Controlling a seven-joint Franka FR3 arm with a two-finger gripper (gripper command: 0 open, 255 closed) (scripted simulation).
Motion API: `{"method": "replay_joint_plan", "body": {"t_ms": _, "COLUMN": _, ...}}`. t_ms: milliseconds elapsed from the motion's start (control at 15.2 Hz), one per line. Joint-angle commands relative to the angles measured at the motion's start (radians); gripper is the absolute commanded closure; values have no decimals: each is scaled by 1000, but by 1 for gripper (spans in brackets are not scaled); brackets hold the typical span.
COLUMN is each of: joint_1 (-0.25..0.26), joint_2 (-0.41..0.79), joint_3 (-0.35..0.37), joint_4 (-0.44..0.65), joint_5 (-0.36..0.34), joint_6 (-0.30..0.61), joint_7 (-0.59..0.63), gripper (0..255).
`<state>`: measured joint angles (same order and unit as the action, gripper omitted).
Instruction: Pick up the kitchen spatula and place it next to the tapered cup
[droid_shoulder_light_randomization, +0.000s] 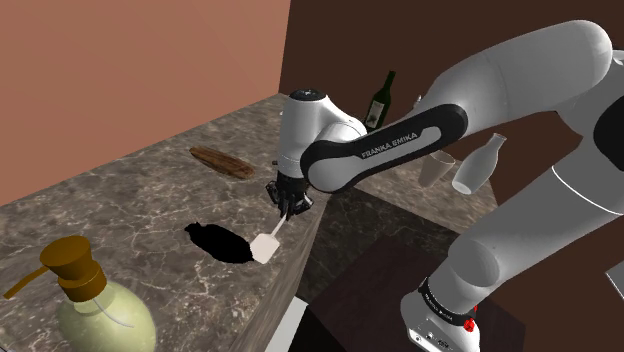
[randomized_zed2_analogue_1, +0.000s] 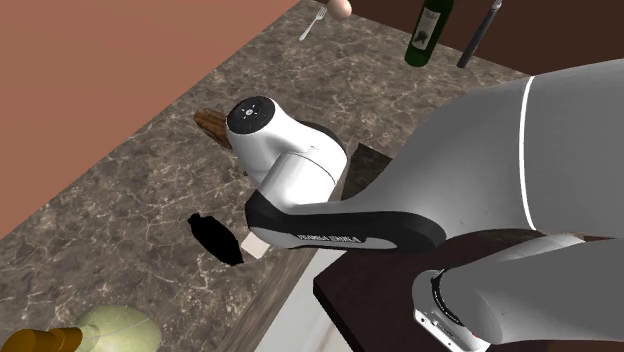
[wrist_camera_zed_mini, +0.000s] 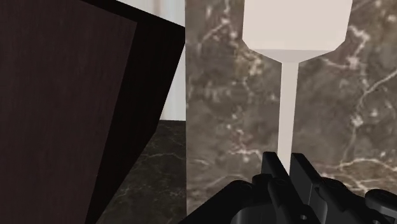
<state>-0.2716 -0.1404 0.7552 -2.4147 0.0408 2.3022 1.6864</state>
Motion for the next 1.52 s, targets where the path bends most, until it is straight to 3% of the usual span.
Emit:
{"method": "replay_joint_plan", "body": {"t_ms": 0, "joint_1": 3, "joint_2": -21, "joint_3": -7, "joint_4": 12, "joint_5": 17, "joint_6": -28, "joint_7": -16, "gripper": 255}}
{"method": "replay_joint_plan", "body": {"t_ms": 1452, "joint_1": 28, "joint_2": -179, "joint_3": -83, "joint_4": 195, "joint_5": 100, "joint_6": -343, "joint_7": -103, "gripper": 255}}
